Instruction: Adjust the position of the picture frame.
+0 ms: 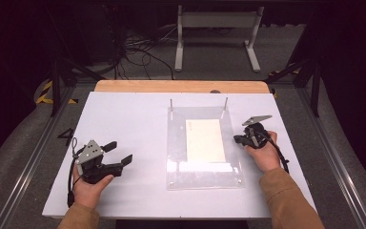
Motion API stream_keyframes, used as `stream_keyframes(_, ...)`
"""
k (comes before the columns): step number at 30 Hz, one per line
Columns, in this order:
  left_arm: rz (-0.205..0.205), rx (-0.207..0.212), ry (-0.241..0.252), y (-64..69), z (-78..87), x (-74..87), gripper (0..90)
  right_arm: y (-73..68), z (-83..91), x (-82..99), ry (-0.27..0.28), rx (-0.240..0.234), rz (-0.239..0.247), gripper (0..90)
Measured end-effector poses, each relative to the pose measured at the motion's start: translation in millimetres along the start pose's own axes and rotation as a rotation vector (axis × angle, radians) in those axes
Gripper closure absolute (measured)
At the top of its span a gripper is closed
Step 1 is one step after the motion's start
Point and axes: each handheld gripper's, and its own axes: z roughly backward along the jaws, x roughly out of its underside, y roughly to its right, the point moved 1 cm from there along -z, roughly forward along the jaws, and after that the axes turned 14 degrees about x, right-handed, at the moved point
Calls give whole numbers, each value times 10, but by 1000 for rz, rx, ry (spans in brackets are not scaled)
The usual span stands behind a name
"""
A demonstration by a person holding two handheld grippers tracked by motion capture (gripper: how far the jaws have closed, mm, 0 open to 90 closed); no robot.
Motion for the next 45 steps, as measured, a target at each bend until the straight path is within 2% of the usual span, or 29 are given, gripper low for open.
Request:
stream_keyframes(3, -2, 4, -1, 4, -1, 1, 210, -150, -28, -58, 9, -29, 20, 900)
stream_keyframes(7, -9, 17, -10, 29, -17, -3, 211, -264, -58, -98, 24, -59, 25, 899)
stream_keyframes(12, -19, 45, -22, 83, -49, -6, 213, -275, -44, -96, 21, -45, 20, 893)
stream_keyframes(14, -31, 65, -30, 120, -65, -9, 217, -294, 34, -86, 44, -25, 20, 852)
stream_keyframes(16, -38, 101, -43, 170, -98, -12, 230, -330, 185, -59, 103, -68, 17, 837)
stream_keyframes(18, -49, 129, -58, 228, -143, -15, 244, -397, 322, -7, 135, -113, 50, 804)
stream_keyframes(23, -63, 217, -108, 360, -272, 21, 323, -602, 586, 184, 174, -206, 101, 745)
stream_keyframes(27, -75, 251, -149, 405, -358, 68, 374, -767, 706, 379, 196, -261, 122, 717)
stream_keyframes(30, -87, 282, -173, 444, -417, 98, 400, -815, 749, 434, 194, -270, 137, 711)
stream_keyframes(33, -87, 282, -197, 470, -455, 127, 458, -872, 826, 513, 194, -281, 147, 707)
stream_keyframes(40, -90, 331, -256, 550, -550, 186, 500, -911, 858, 666, 174, -270, 168, 694)
stream_keyframes(45, -112, 349, -314, 602, -639, 222, 521, -925, 842, 713, 161, -263, 181, 695)
